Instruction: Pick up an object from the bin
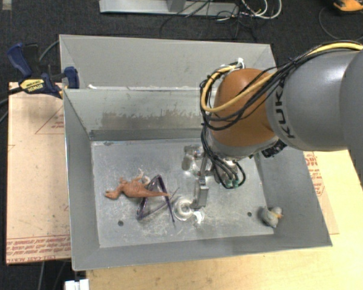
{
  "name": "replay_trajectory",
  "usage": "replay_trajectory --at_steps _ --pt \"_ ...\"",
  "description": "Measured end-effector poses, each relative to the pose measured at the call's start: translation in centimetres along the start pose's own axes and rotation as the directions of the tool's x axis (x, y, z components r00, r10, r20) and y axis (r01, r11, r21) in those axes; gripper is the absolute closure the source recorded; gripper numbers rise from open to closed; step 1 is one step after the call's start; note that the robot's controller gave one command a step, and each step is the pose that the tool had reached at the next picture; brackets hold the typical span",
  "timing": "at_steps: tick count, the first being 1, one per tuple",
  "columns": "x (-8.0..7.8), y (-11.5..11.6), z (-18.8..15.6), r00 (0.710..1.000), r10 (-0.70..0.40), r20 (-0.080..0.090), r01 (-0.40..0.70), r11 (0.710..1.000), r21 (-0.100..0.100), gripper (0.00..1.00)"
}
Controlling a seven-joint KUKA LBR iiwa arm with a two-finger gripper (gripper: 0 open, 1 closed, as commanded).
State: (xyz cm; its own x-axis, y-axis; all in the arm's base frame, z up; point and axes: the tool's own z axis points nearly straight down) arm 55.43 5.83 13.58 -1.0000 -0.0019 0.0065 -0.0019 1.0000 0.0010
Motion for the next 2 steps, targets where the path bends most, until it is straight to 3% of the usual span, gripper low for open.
replay_trajectory --at_steps 1,2 --pt "-0.2 0.0 -0.5 1.0 0.002 0.007 -0.002 1.0 0.0 0.0" --pt "1.7 7.0 6.5 0.985 0.173 -0.002 -0.173 0.985 -0.002 0.0"
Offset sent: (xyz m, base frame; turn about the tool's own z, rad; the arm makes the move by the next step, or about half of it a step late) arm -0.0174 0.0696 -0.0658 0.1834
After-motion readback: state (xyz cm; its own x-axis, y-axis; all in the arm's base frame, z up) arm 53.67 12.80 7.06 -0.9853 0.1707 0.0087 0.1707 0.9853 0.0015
